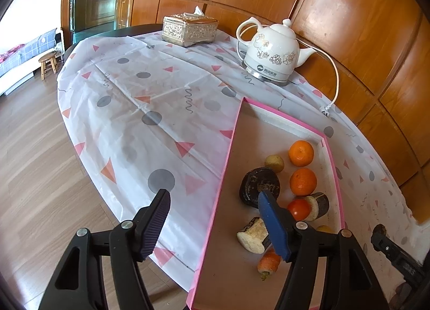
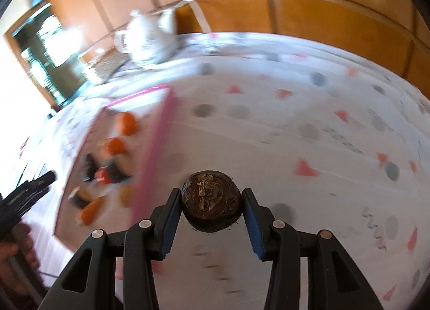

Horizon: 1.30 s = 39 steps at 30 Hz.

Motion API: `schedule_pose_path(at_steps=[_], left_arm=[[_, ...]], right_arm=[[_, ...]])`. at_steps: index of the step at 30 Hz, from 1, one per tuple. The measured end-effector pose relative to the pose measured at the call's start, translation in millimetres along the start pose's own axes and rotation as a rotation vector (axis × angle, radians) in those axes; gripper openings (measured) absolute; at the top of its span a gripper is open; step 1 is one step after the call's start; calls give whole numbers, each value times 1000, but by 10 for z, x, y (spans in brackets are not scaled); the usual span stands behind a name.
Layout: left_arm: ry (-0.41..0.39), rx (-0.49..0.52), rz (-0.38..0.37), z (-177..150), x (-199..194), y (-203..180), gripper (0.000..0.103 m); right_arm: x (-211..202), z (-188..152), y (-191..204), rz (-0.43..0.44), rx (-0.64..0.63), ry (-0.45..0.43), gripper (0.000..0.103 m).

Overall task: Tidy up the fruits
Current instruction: 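Carry the dark cake into the pink tray and open the right gripper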

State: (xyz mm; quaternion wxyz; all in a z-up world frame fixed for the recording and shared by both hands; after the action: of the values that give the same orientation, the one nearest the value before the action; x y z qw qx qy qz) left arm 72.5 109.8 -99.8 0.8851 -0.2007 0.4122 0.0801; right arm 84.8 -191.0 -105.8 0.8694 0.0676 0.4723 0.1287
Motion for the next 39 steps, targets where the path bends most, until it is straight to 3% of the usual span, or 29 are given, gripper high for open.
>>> schedule_pose_path(at_steps=[7,14,22,26,34,39], left_arm=[[5,-13,3,-4,30,55,71],[11,-22,8,-9,56,97,72],[17,-4,13,-29,85,80,72],[16,19,13,-42,80,32,72],[-53,101,11,-1,-70,-142,80],[-117,155,0,36,-229,-274,87]], right_arm=[[75,0,729,102,-150,22,45],[284,-100,1083,112,-256,72,46],[520,-197,1116,79,-276,121,46],[484,-185,1095,85,-270,104,51],[332,-187,1081,80,-237,58,52],[192,-145,968,-16,-222,-9,55]])
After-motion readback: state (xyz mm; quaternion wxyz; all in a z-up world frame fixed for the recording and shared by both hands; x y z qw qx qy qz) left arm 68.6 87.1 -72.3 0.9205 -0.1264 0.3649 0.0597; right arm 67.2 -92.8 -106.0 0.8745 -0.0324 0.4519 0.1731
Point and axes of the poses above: each gripper's, at about its wrist camera, not at the fingertips, and x roughly the way its jaws point, y to its left, z to its top, the point moved 9 cm from there along x, roughly the way its jaws point, and after that the axes turned 3 degrees about -x, right-handed, at the moved point
